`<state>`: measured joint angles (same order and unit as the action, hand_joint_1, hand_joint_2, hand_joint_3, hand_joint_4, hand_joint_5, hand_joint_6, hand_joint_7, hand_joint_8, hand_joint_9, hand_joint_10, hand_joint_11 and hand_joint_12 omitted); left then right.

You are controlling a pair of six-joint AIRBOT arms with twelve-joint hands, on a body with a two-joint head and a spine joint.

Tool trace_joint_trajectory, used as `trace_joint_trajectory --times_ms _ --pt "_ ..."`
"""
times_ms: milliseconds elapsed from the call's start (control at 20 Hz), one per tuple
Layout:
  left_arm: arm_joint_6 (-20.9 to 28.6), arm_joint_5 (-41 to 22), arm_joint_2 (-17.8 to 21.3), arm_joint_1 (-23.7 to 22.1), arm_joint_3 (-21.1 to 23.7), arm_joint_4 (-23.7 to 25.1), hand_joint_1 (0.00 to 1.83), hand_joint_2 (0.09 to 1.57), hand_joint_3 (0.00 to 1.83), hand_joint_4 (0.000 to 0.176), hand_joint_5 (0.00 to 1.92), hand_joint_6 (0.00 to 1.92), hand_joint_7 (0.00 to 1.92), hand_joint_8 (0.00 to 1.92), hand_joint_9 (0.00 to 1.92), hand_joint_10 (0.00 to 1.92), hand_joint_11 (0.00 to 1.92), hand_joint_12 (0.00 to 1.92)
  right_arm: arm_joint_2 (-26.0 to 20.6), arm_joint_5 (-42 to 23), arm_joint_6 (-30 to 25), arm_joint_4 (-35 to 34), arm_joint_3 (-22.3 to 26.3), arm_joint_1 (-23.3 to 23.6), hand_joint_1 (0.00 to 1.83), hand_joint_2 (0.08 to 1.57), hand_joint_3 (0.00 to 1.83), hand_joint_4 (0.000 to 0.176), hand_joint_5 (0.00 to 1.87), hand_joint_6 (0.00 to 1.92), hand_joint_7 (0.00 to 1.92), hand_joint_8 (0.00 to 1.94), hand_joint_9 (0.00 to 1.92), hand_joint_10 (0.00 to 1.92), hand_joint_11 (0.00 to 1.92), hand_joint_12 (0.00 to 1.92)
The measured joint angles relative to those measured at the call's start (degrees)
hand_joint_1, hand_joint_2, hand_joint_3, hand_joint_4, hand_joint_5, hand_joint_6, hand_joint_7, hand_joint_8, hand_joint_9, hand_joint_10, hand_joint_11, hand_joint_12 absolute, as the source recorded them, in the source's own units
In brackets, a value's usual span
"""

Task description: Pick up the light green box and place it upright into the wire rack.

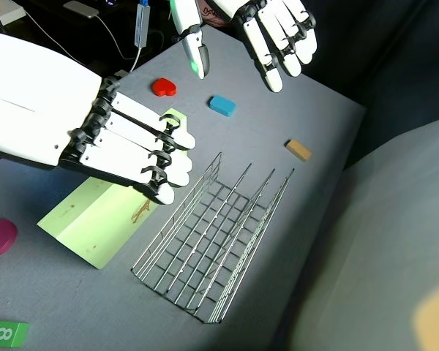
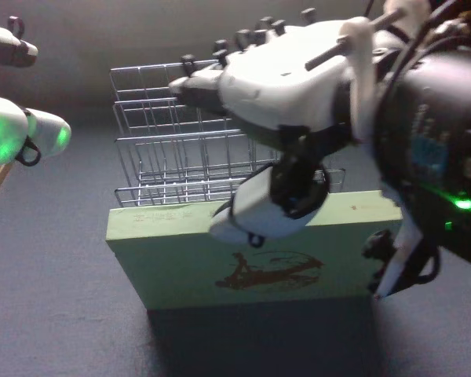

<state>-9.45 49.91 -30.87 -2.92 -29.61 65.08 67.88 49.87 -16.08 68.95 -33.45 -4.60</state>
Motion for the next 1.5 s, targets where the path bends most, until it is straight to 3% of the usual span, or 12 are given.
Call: trace_joint_trajectory --times_ms 150,450,700,950,1050,1100,1150,1200,1300,1450,1500 --pt "-6.9 0.8 0.3 -2.0 -1.1 -2.2 0.12 1.17 0.00 0.084 0.26 0.00 0.19 0.00 0.09 0.00 0.00 0.40 1.1 -0.1 -0.1 -2.6 -0.7 0.0 0.80 0.90 0.00 0.063 0.14 0.00 0.13 0.00 0.11 0.00 0.00 0.54" --pt "-10.6 1.5 1.4 -3.5 -2.0 -2.4 0.12 1.17 0.00 0.083 0.26 0.00 0.19 0.00 0.09 0.00 0.00 0.39 1.7 0.0 2.9 -9.4 -2.4 -0.4 0.80 0.90 0.00 0.069 0.15 0.00 0.13 0.00 0.11 0.00 0.00 0.60" --pt "-12.0 1.6 1.7 -3.5 -2.0 -2.6 0.12 1.17 0.00 0.084 0.26 0.00 0.19 0.00 0.10 0.00 0.00 0.40 3.7 0.1 5.9 -15.3 -5.1 -1.7 0.80 0.89 0.00 0.068 0.14 0.00 0.15 0.01 0.11 0.00 0.00 0.62" --pt "-12.4 1.6 1.7 -3.5 -2.0 -2.6 0.12 1.17 0.00 0.084 0.26 0.00 0.19 0.00 0.10 0.00 0.00 0.40 3.9 -0.1 6.5 -16.2 -5.8 -3.1 0.80 0.90 0.00 0.068 0.14 0.00 0.17 0.01 0.12 0.00 0.00 0.64" --pt "-12.5 1.6 1.7 -3.5 -2.0 -2.6 0.12 1.18 0.00 0.084 0.26 0.00 0.19 0.00 0.10 0.00 0.00 0.40 3.9 -0.7 5.6 -15.6 -6.3 -3.7 0.81 0.90 0.00 0.067 0.15 0.00 0.19 0.01 0.14 0.01 0.00 0.73" --pt "-12.6 1.7 1.7 -3.5 -2.0 -2.6 0.12 1.18 0.01 0.084 0.26 0.00 0.19 0.00 0.10 0.00 0.00 0.40 3.9 -0.9 5.4 -15.3 -6.4 -3.9 0.83 0.91 0.00 0.063 0.20 0.01 0.26 0.01 0.20 0.02 0.00 0.89" --pt "-12.6 1.7 1.7 -3.5 -2.0 -2.6 0.12 1.18 0.01 0.084 0.26 0.00 0.19 0.00 0.10 0.00 0.00 0.40 3.9 -1.0 5.4 -15.2 -6.4 -3.9 0.83 0.91 0.00 0.063 0.20 0.01 0.26 0.01 0.20 0.02 0.00 0.89" --pt "-12.6 1.7 1.7 -3.5 -2.0 -2.7 0.12 1.18 0.01 0.084 0.26 0.00 0.20 0.00 0.10 0.00 0.00 0.39 3.9 -1.4 5.2 -14.9 -6.5 -4.1 0.85 0.93 0.01 0.054 0.27 0.02 0.34 0.02 0.26 0.03 0.00 1.02" --pt "-12.6 1.7 1.7 -3.5 -2.0 -2.7 0.12 1.19 0.01 0.084 0.27 0.00 0.19 0.00 0.10 0.00 0.00 0.39 3.9 -1.8 4.1 -14.6 -6.8 -4.6 0.92 1.01 0.01 0.000 0.44 0.01 0.54 0.01 0.49 0.04 0.11 1.21" --pt "-12.6 1.7 1.7 -3.5 -2.0 -2.7 0.12 1.19 0.01 0.084 0.27 0.00 0.20 0.00 0.10 0.00 0.00 0.39 3.9 -1.9 3.7 -14.8 -7.2 -4.9 0.98 1.04 0.00 0.000 0.55 0.03 0.67 0.03 0.65 0.07 0.23 1.25" --pt "-12.6 1.7 1.7 -3.5 -2.0 -2.7 0.12 1.19 0.01 0.084 0.27 0.00 0.19 0.00 0.10 0.00 0.00 0.39 3.9 -1.8 3.7 -14.5 -7.3 -4.9 1.06 1.06 0.00 0.000 0.72 0.04 0.83 0.03 0.78 0.10 0.34 1.27"
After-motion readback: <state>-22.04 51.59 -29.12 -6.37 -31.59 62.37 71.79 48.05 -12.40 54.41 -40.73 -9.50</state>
